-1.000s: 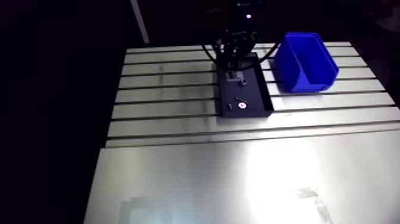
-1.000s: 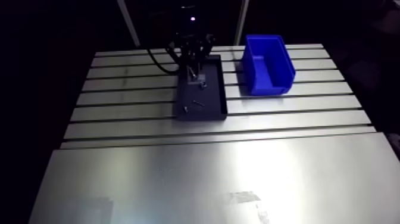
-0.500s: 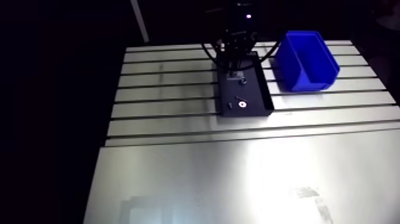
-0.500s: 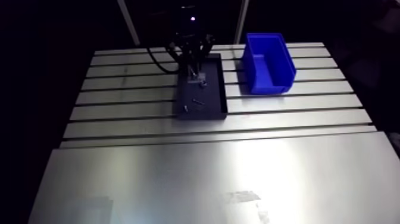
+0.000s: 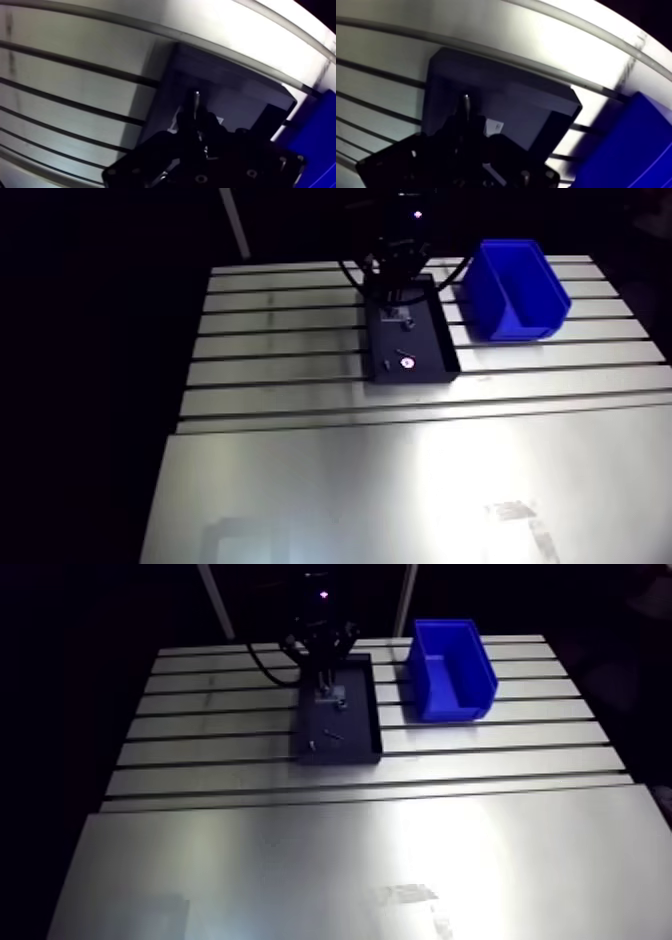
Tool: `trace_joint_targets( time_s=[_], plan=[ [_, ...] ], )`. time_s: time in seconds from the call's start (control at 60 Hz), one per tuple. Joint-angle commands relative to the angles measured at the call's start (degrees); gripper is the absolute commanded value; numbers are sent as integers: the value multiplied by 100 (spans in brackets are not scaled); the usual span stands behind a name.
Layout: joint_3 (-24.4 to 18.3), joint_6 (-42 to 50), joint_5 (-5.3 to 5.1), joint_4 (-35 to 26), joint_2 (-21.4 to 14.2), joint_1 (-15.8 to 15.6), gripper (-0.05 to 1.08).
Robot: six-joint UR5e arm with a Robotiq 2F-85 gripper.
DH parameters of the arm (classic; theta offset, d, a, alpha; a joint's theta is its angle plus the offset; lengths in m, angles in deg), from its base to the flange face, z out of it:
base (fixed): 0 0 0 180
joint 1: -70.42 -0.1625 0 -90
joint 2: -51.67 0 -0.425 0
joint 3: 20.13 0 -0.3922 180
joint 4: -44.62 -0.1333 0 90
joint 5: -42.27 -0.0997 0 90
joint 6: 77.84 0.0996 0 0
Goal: Pick up the M10 bolt from the tray and put it into the blue bin.
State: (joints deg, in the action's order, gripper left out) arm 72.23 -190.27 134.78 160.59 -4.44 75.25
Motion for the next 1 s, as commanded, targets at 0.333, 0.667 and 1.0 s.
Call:
trace_joint_targets(
  time_s=[0.333, 0.667, 1.0],
  plan=[
    [-12, -21, -19, -77, -58, 17, 102],
    [-12, -328, -28, -388, -449, 34, 107],
    [-75, -1357, 21, -1109, -1122, 61, 107]
  ],
)
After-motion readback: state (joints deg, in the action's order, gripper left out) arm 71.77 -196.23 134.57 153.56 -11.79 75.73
